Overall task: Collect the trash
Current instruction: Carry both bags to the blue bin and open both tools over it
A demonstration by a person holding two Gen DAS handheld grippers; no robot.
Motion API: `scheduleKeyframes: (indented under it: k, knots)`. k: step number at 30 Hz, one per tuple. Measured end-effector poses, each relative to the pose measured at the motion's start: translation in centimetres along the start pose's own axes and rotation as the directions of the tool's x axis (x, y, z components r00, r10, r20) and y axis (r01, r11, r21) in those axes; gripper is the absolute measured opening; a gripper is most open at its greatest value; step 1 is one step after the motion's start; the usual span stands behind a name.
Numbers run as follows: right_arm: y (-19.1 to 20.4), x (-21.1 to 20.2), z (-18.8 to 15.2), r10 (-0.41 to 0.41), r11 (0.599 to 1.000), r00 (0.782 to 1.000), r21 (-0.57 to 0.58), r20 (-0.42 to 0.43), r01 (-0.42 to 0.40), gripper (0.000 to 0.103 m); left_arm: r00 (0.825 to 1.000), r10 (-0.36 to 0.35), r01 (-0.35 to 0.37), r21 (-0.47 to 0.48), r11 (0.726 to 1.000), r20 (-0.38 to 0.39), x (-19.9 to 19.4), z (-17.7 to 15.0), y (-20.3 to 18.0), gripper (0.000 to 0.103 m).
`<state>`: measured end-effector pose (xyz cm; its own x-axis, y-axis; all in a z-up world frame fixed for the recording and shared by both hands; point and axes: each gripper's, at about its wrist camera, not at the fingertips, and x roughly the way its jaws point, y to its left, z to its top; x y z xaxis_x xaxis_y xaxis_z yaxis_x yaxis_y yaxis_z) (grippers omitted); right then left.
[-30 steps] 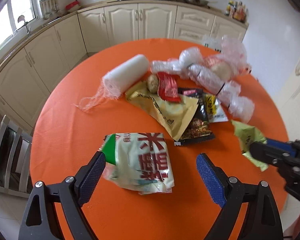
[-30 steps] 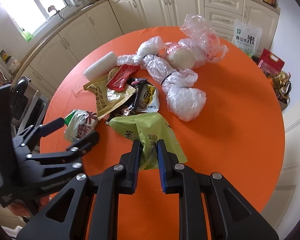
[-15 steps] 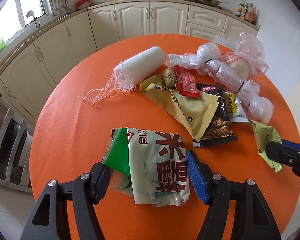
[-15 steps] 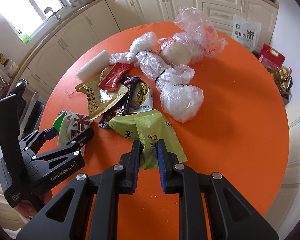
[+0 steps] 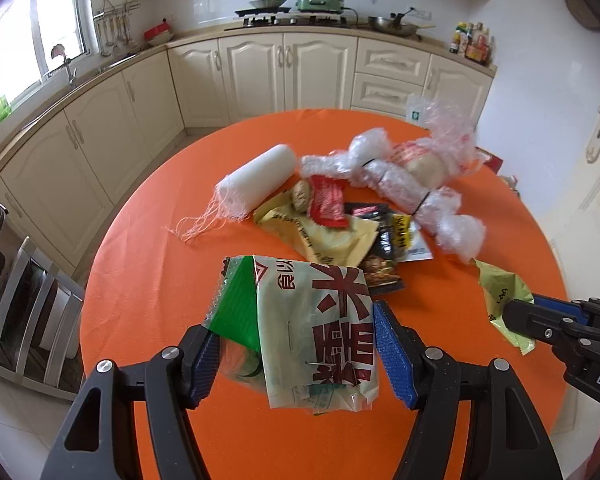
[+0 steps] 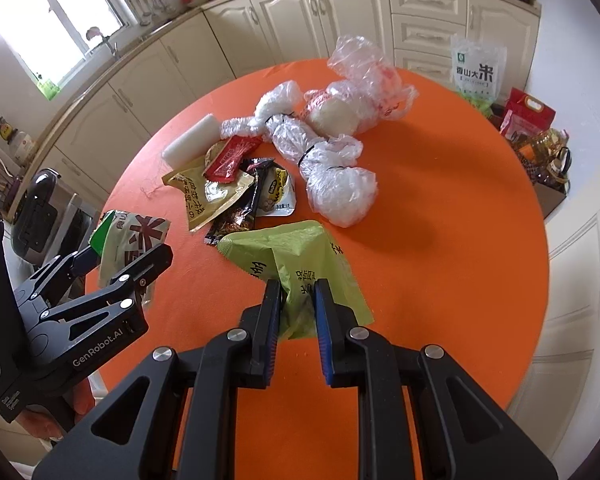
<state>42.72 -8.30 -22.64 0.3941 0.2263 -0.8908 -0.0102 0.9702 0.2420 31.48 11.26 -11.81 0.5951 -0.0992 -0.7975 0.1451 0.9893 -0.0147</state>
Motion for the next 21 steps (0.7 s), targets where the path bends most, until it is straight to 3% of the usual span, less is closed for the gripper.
scheduleKeyframes:
  k: [12, 21]
  knots:
    - [-3.1, -8.4, -4.1, -0.072, 0.996, 0.991, 0.065, 0.109, 0.065, 0.017, 0.992, -0.104, 0.097, 0.091, 0.991, 0.069, -6.2, -1.3, -6.5, 0.065]
    - [-9.5, -14.9, -9.1, -0.183, 0.966, 0.971, 0.211, 0.152, 0.149, 0.017, 0.966, -0.25, 0.229, 0.224, 0.947, 0.069, -9.2, -2.8, -14.8, 0.065]
